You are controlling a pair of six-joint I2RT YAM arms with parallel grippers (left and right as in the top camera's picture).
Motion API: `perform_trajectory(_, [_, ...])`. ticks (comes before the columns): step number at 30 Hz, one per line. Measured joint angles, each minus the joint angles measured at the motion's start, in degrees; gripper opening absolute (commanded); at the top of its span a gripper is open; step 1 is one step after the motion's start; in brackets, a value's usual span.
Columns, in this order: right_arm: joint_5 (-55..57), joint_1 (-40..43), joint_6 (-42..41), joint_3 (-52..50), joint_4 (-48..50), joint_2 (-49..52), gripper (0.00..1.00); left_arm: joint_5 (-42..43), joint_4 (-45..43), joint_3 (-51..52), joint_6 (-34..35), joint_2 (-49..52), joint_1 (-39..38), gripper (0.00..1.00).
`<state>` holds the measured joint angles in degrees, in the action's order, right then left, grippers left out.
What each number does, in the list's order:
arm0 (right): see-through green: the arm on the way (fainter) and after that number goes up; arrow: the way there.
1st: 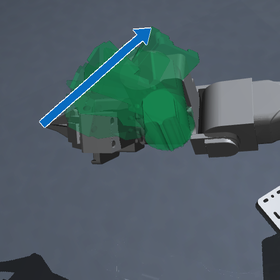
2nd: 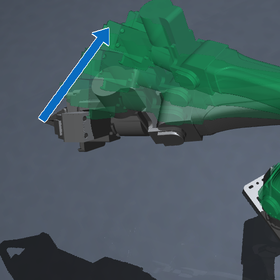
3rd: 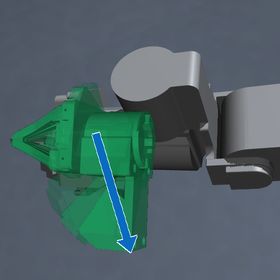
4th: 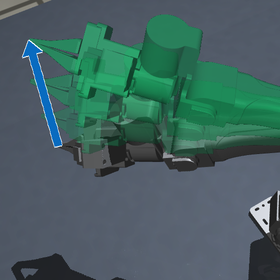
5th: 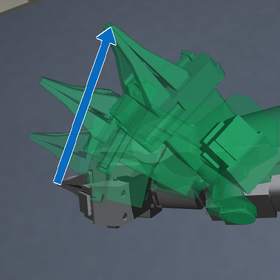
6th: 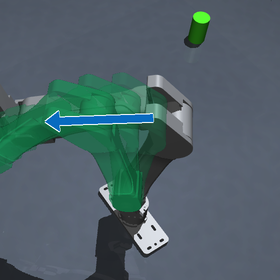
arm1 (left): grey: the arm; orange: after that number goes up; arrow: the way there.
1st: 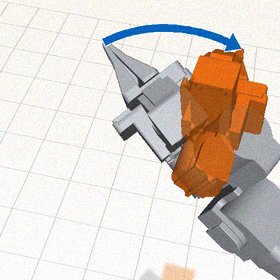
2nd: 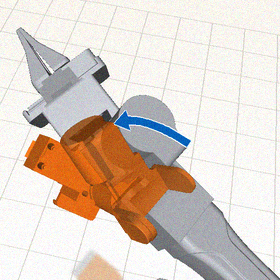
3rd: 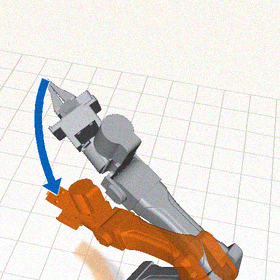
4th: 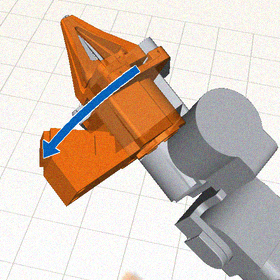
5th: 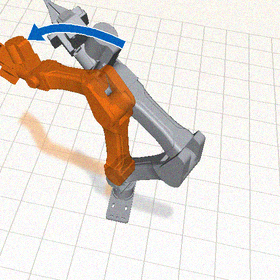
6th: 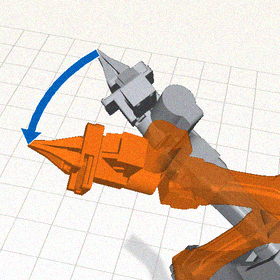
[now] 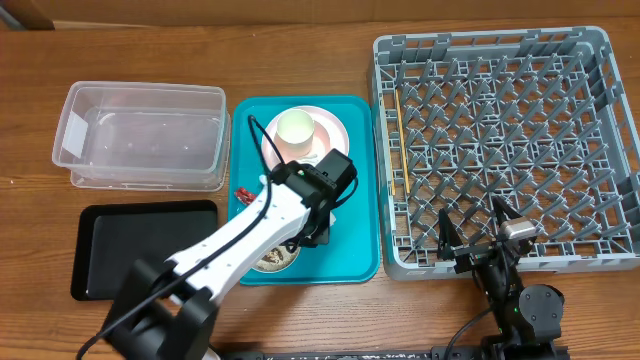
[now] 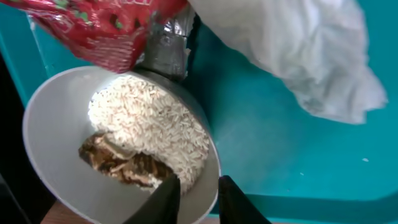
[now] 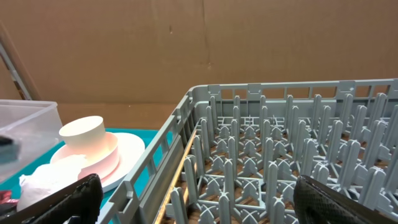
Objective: Sort waste into correct bins and load items into the dishwasher
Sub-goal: 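Move the left gripper to the grey bowl of rice on the teal tray, then grasp the rim of the grey rice bowl with the left gripper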
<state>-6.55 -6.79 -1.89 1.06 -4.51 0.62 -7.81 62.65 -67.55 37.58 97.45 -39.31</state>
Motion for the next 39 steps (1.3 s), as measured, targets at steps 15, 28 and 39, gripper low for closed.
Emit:
perform_trajectory(15, [0.0, 0.0, 0.0, 0.0, 0.0, 0.0, 1.0, 0.3, -1.1, 0.0, -0.1, 3.1, 0.0, 0.16])
perform_trajectory(28, [0.0, 0.0, 0.0, 0.0, 0.0, 0.0, 1.0, 0.7, 3.0, -1.3, -0.5, 3.1, 1.7, 0.17])
perform_trajectory(39, [0.0, 0.0, 0.0, 0.0, 0.0, 0.0, 1.0, 3.4, 5.7, -6.5, -1.6, 3.2, 3.0, 0.64])
